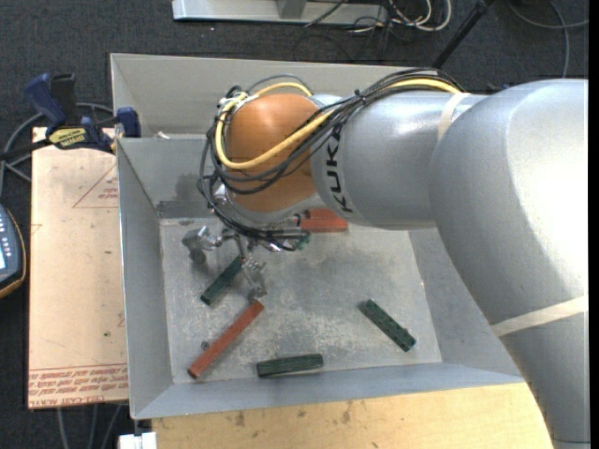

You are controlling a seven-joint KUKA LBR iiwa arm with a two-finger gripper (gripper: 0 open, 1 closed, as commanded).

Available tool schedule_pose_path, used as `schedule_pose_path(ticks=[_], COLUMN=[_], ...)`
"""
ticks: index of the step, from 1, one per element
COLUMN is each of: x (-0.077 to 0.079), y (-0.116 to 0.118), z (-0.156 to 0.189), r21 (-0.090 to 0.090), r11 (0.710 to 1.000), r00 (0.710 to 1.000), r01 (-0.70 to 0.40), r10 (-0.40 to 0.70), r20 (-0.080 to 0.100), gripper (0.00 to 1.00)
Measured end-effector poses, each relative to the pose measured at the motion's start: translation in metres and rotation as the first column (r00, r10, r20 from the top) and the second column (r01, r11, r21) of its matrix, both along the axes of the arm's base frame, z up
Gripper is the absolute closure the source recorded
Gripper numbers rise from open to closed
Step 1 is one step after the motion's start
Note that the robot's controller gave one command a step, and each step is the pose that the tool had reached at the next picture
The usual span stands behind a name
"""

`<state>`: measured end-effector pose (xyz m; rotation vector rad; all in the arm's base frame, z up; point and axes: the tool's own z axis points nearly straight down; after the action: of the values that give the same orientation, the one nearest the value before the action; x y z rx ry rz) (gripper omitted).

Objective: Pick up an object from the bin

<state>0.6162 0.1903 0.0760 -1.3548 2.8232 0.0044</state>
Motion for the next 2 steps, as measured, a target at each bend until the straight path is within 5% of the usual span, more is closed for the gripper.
schedule_pose_path(ticks=[1,2], x=[-0.001,-0.022], y=[-0.004,-0.001], z=[-0.001,0.122], r21=[-0.003,-0.001], r11=[1.0,0.997], r00=[1.0,0.997], r01=[0.005,0.071], r10=[-0.005,-0.071], r20=[-0.005,0.003], gripper=[1.0,1.0])
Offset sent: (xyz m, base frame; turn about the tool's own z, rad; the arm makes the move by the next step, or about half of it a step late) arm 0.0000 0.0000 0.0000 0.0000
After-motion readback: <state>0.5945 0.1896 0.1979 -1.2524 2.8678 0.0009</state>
